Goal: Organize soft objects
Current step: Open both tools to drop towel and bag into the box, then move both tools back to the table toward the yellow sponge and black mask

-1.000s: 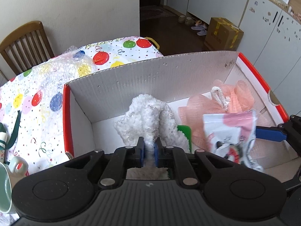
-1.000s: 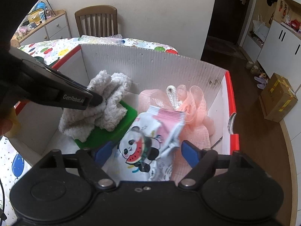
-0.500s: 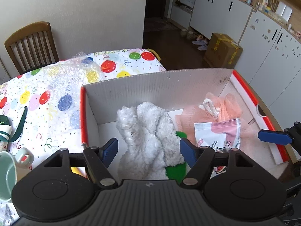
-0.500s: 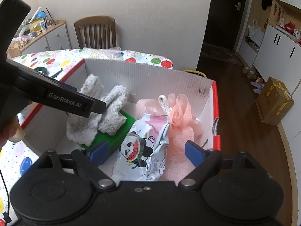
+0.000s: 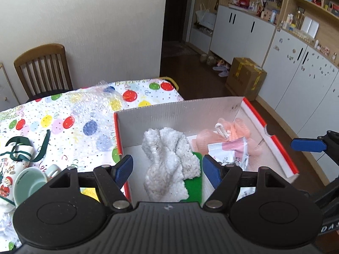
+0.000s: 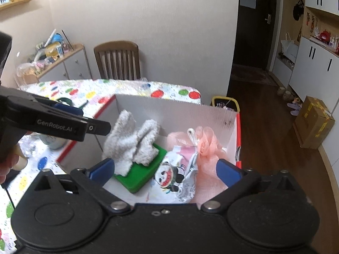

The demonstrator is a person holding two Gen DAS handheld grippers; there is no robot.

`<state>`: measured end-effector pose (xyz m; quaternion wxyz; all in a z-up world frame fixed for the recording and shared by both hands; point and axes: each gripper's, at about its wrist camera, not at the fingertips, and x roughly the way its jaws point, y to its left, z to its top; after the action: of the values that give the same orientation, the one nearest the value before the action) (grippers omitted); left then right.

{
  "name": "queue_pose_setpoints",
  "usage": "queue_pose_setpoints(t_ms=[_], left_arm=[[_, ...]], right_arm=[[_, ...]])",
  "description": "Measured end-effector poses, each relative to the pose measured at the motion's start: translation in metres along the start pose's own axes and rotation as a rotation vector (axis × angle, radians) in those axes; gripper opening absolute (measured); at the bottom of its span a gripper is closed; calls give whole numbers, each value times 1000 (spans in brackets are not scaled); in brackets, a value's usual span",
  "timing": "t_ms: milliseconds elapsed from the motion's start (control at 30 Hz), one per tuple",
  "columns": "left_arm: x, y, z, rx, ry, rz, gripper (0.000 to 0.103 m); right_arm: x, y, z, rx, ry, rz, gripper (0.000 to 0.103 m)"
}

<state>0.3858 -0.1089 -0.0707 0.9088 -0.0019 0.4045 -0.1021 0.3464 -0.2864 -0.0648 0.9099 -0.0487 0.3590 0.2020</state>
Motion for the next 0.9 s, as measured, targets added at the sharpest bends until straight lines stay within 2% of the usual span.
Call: queue_pose_setpoints(t_ms=[133,200,433,567,733,900], left_arm=[[-23,4,-4,-11,-34,-10,77],[-33,5,-7,-8,-51,-19,84],[-70,14,-19,-17,-102,-32,85],[-90,25,-28,-51,-130,-50,100],[-112,41,-42,-73,-168,-59,101],[-131,61,-57,-94,-195,-30,103]], right_arm=[[-13,4,2,19,-23,18,102],[-19,6,3,34,-33,30,102],[-40,19,5,87,-58,65,103],[-52,33,6,86,-80,82,103],[-63,56,9,75,-109,112,103],[-66,82,12,63,-118,140,103]])
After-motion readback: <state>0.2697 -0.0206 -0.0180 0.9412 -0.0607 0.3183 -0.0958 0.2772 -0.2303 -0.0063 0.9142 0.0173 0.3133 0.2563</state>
